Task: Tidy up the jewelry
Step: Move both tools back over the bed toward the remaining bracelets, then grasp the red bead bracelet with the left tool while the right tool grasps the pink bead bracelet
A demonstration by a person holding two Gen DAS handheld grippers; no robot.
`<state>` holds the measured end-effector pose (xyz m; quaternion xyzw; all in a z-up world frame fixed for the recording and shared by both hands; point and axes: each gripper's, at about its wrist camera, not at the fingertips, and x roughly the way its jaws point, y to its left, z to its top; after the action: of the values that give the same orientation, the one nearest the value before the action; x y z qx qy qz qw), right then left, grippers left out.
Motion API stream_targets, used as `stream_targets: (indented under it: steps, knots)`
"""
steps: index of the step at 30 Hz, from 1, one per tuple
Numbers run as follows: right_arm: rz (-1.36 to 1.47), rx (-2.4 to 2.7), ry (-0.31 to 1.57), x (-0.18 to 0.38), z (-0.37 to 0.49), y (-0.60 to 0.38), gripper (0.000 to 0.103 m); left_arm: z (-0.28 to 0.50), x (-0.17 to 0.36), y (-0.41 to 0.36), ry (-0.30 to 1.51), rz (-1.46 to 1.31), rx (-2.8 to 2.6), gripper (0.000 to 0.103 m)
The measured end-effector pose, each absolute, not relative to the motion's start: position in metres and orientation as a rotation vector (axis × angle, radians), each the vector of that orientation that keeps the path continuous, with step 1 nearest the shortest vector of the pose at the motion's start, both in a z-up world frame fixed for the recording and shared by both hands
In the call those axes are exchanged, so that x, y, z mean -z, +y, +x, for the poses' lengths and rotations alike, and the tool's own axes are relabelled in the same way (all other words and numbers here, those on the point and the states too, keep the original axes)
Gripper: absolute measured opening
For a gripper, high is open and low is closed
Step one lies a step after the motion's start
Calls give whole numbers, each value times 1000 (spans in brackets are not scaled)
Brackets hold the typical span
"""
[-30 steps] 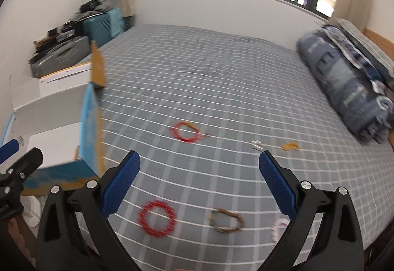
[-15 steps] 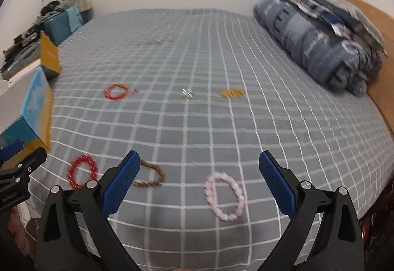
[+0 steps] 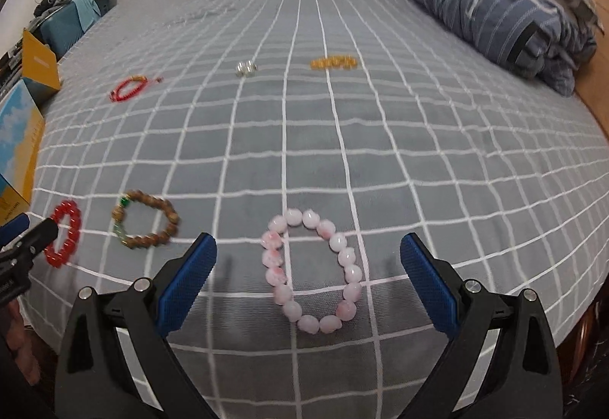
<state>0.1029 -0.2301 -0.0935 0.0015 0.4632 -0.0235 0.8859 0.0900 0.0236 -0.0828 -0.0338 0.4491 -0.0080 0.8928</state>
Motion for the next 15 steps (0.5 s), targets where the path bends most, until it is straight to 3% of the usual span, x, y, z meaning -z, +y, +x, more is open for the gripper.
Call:
stream_targets:
  steps: [11,12,15]
  knots:
    - [29,29,1007,117,113,-234,92,104,110,10,985,-3,17,96]
    - [29,29,1007,117,113,-234,89,104,110,10,988,-3,16,95]
    - [35,21,1009,118,112,-234,80,103,108,11,982,2,2,76]
